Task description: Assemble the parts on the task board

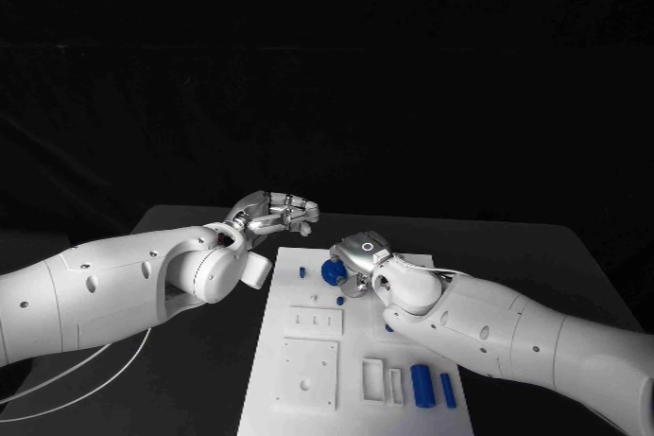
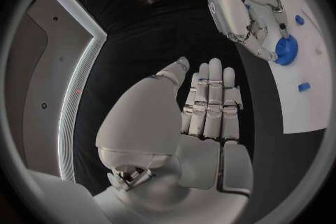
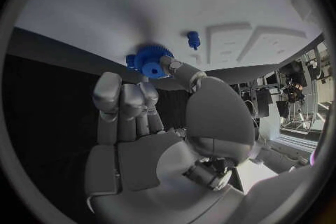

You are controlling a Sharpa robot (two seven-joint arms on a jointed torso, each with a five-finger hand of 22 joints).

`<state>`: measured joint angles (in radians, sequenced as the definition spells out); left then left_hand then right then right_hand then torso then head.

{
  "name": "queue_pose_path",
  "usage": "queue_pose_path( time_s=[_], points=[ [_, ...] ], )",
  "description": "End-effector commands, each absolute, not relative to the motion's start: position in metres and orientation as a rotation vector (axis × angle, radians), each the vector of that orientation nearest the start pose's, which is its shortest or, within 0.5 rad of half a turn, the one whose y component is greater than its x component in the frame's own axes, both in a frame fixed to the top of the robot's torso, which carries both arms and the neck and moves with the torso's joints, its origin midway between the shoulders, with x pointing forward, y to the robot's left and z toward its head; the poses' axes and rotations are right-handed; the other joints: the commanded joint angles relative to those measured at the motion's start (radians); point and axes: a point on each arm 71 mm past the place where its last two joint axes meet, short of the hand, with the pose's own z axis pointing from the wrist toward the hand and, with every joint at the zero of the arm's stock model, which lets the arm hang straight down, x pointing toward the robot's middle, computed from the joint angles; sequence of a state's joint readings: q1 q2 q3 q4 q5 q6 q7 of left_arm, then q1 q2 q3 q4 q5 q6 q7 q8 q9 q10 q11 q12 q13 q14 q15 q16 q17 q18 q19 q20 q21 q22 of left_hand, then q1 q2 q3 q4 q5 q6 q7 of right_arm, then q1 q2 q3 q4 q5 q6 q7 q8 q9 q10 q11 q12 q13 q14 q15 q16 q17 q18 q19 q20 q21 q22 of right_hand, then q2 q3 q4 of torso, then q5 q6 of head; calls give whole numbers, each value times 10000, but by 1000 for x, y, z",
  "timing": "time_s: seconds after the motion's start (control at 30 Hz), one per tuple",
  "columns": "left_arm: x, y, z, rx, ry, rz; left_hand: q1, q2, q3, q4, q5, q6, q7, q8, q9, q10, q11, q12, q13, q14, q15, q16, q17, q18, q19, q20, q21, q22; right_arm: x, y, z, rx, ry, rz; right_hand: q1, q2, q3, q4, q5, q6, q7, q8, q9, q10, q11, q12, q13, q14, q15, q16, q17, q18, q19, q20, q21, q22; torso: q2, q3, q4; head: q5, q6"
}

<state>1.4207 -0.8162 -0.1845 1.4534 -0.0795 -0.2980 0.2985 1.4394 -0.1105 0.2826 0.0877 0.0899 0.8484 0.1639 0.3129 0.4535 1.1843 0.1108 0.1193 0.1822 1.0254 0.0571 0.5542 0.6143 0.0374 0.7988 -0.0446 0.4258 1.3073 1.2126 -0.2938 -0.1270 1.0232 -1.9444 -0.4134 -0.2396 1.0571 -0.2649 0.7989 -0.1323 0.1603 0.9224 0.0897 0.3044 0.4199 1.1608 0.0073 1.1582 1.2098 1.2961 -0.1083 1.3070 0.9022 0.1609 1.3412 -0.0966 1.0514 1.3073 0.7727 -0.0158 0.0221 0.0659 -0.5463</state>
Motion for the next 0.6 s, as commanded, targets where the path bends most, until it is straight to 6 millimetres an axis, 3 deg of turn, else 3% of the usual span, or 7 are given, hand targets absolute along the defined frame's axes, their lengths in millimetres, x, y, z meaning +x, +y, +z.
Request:
queue_pose_path(
  time_s=[0.03,0.2,0.47,0.6],
  points=[
    [520,215,-127,-9068,14939,-14289,-106,-31,20,-61,0,12,54,-71,10,34,26,-59,16,-81,1,-33,-15,-47,-49,22,-38,139,536,-44,-214,-5855,14100,3861,47,-115,-81,6,-226,69,368,-114,-57,-125,61,-77,-65,2,123,-84,18,1009,6,-49,-22,120,-4,10,-8,15,0],
    [520,215,-127,-9068,14931,-14283,-111,-32,23,-64,-1,12,54,-72,11,35,26,-62,17,-80,1,-33,-15,-47,-49,22,-38,139,536,-44,-215,-5833,14166,3883,97,-162,-118,-14,-308,-230,459,-273,-126,-204,147,-139,-134,12,205,-110,37,1009,3,-56,-32,115,-4,5,-12,24,-7],
    [521,215,-127,-9066,14924,-14280,-120,-39,26,-72,-3,11,55,-77,13,33,28,-70,18,-81,2,-34,-15,-47,-50,22,-39,139,536,-44,-216,-5755,14380,3938,132,-190,-239,-64,-499,-715,396,-495,-212,-245,93,-162,-185,20,160,-146,70,1009,-2,-50,-37,116,-3,7,-7,25,-6],
    [521,216,-127,-9080,14892,-14242,-123,-41,29,-76,-3,10,55,-79,14,31,29,-75,19,-81,2,-34,-15,-47,-49,22,-40,139,535,-44,-218,-5784,14810,3952,144,-193,-306,-102,-300,-952,338,-576,-235,-240,38,-150,-194,24,106,-168,93,1009,-8,-49,-36,121,-7,8,-11,37,-5]
  ],
)
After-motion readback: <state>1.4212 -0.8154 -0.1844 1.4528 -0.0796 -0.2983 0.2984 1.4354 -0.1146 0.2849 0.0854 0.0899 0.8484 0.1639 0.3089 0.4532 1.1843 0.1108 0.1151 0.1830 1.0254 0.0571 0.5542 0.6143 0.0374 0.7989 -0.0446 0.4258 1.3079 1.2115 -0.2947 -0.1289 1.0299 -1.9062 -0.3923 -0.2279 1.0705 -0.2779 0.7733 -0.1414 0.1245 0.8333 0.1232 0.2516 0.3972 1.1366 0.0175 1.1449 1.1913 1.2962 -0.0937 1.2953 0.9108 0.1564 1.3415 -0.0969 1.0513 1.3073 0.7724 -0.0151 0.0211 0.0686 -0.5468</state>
